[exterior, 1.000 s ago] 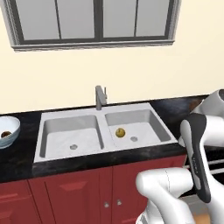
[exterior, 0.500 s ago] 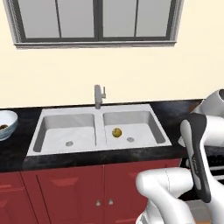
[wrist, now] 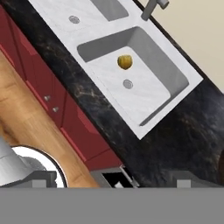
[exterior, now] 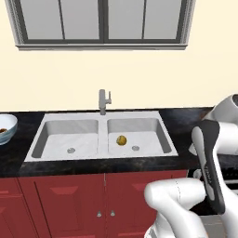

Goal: Pick the mangos from the cabinet and place them in one bowl. Pick the squash from the sink and place it in the other bowl.

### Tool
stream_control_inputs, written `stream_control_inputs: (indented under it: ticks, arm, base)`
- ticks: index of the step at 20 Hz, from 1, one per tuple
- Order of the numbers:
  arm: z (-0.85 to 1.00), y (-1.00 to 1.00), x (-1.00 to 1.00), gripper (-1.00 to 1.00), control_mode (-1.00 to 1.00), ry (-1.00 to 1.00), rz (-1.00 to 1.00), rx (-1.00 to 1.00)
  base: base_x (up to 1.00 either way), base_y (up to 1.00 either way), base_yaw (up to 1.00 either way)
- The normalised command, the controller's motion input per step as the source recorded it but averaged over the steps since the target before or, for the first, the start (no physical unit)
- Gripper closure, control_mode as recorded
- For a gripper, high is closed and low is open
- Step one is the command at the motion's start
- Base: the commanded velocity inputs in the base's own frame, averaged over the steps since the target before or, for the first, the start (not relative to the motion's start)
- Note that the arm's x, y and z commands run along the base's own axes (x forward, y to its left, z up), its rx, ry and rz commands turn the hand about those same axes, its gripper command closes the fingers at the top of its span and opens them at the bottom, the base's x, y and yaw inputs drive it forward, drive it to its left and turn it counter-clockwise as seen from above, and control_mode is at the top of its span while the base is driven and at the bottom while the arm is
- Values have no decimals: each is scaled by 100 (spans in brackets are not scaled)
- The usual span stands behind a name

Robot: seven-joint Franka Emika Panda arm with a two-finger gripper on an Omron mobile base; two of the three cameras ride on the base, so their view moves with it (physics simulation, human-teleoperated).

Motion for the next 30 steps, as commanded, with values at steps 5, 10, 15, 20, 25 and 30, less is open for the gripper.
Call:
stream_control_inputs:
  ticks: [5,10,15,20,25,30]
  arm:
    - [-16,13,65,-100,-100,1,0,0]
    - [-27,37,73,-100,-100,2,-2,0]
    - [-31,45,73,-100,-100,7,-2,2]
    - [-32,37,69,-100,-100,7,-1,6]
    - [-26,19,43,-100,-100,9,0,12]
    - [-17,0,12,-100,-100,6,0,18]
  base:
    - [0,0,0]
    - [0,0,0]
    - [0,0,0]
    - [0,0,0]
    - [0,0,0]
    - [0,0,0]
